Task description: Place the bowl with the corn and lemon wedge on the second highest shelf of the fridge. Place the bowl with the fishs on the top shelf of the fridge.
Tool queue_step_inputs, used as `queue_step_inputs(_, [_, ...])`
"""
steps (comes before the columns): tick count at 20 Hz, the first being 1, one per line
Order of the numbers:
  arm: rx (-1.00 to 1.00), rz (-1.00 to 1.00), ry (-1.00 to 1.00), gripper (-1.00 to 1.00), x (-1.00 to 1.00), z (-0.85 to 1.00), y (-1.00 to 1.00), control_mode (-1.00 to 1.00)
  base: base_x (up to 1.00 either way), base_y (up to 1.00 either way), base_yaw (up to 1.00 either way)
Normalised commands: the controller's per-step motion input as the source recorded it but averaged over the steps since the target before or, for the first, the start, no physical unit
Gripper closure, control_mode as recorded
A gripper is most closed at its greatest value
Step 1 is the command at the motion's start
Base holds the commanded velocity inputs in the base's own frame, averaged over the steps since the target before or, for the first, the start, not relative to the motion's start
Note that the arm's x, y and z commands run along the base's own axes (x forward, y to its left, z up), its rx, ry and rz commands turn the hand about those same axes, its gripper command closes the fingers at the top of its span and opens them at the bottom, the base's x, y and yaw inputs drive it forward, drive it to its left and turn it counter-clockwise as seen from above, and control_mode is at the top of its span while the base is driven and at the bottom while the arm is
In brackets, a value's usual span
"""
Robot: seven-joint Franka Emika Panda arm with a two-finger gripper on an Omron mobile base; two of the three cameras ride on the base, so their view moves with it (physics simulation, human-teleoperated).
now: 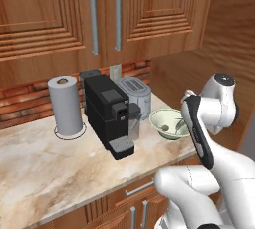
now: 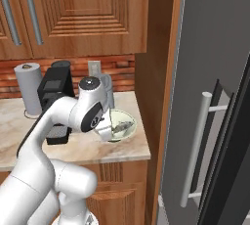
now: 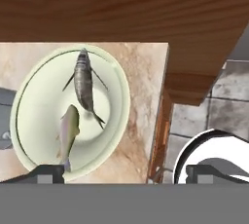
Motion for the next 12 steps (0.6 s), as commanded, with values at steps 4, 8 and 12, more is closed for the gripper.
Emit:
queue_step_inputs(4, [0.00,0.00,0.09,-1.00,0.33,-0.59,-0.11,-1.00,0.00,0.00,0.00])
queue_step_inputs(8, [0.00,0.00,0.03,-1.00,0.23,-0.48,-0.17,-1.00,0.00,0.00,0.00])
queue_step_inputs(12, [0.02,0.00,0.00,-1.00,0.14,-0.36,-0.28,-1.00,0.00,0.00,0.00])
